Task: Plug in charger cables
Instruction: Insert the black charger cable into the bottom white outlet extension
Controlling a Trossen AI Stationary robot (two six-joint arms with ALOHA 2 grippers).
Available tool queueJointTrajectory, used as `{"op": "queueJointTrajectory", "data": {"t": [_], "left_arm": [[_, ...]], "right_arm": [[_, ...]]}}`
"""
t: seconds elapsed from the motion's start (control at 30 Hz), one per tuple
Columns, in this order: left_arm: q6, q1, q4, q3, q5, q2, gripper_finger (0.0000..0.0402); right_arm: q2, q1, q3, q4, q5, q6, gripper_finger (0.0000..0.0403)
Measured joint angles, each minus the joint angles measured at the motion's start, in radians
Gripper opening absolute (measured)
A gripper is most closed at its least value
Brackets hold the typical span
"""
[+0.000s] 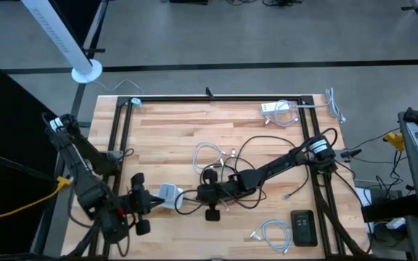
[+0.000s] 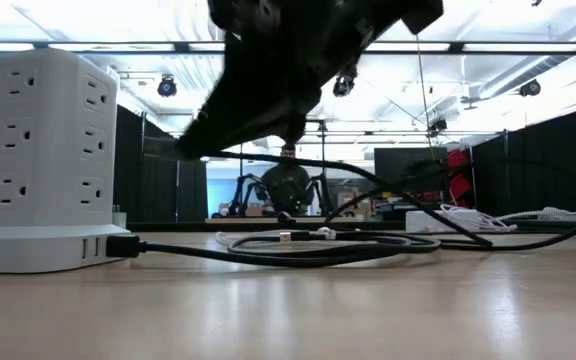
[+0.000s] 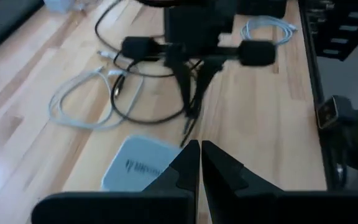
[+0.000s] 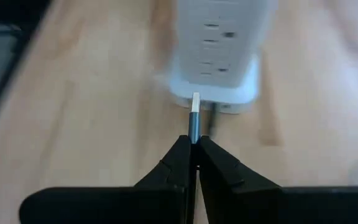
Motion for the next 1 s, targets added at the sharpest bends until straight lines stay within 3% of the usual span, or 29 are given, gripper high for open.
{"op": "queueJointTrajectory", "data": {"t": [0.13,0.3,0.73,1.0], "left_arm": [[-0.21,-0.037,-0.16,-0.016,0.037,0.004,0.0],[-0.38,-0.04,-0.161,-0.13,0.159,0.021,0.0],[-0.431,-0.027,0.354,-0.543,0.175,0.024,0.0],[-0.429,-0.025,0.481,-0.6,0.171,0.03,0.0]], "right_arm": [[0.061,0.0,0.054,-0.002,-0.022,0.051,0.0008],[0.141,-0.004,0.123,-0.021,-0.023,0.069,0.0008],[0.281,-0.024,0.279,-0.119,-0.022,0.063,0.0007],[0.279,-0.024,0.325,-0.17,-0.011,0.05,0.0007]]}}
